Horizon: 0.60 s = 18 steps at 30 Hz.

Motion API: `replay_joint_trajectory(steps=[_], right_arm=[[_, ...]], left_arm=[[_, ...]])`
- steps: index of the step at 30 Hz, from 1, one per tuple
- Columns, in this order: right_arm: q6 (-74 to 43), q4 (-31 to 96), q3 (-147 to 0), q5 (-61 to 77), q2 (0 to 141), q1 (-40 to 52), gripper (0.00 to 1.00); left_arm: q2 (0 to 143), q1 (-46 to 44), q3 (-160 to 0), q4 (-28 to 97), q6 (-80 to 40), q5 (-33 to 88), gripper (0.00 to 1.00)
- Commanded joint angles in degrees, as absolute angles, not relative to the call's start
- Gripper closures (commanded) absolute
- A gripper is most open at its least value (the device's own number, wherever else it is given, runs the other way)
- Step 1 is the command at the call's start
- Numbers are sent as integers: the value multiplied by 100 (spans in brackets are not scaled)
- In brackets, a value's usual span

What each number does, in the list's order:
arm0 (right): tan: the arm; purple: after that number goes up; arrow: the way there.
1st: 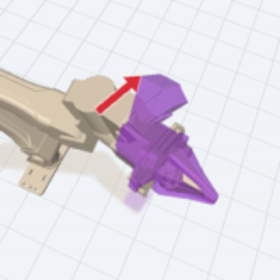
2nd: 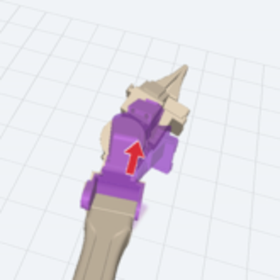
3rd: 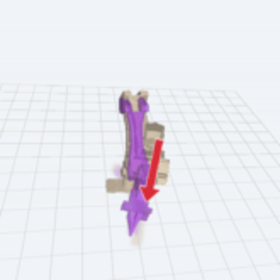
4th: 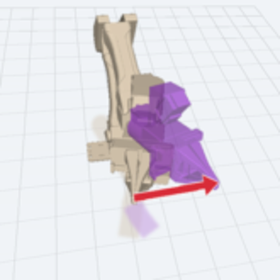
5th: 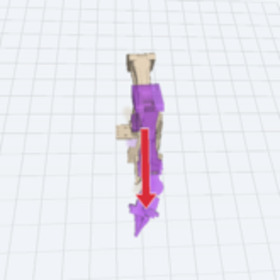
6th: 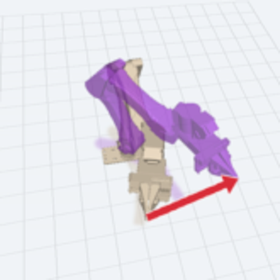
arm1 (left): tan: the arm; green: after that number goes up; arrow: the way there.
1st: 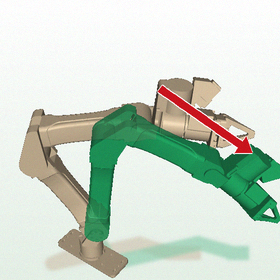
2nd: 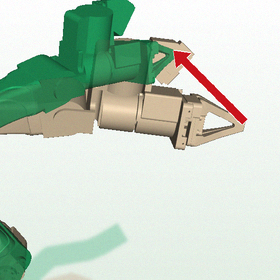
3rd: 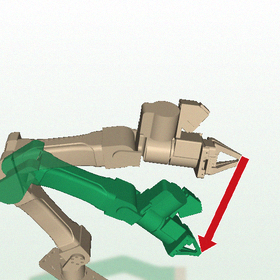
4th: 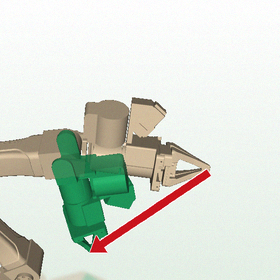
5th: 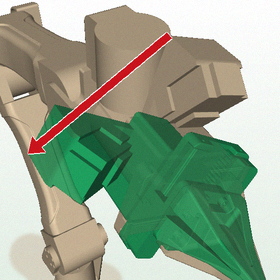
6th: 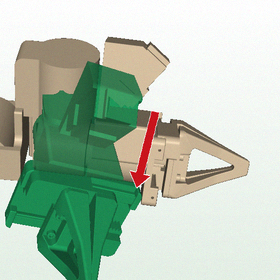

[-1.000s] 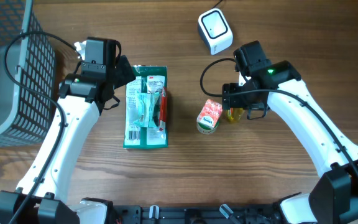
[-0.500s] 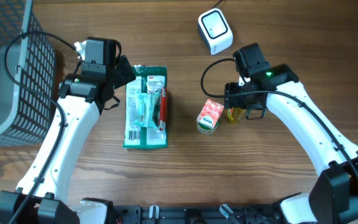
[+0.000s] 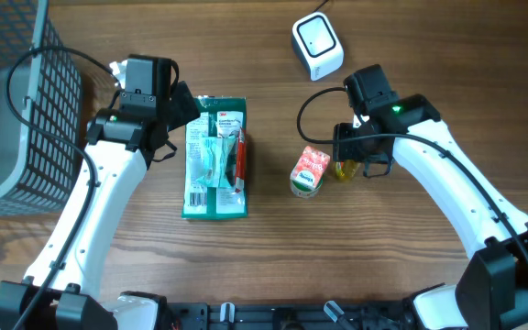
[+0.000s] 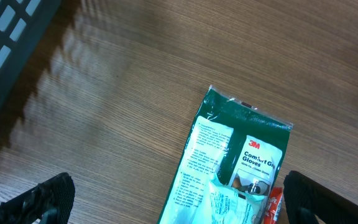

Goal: Scan the item barcode
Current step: 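Close the right gripper around the oil bottle neck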

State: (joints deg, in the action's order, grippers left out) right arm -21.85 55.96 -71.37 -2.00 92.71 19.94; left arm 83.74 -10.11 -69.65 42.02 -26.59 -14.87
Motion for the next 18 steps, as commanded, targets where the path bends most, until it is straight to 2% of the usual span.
replay_joint_trajectory(steps=[1,18], right_arm=[[-2252,5636,-7074,-325,9345,2008,35],[-2265,5695,-7074,-322,9345,2008,38]], left_arm=[[8401,-985,-6945,4187,-2571,-1476,0],[8401,-985,-6945,4187,-2571,-1476,0]])
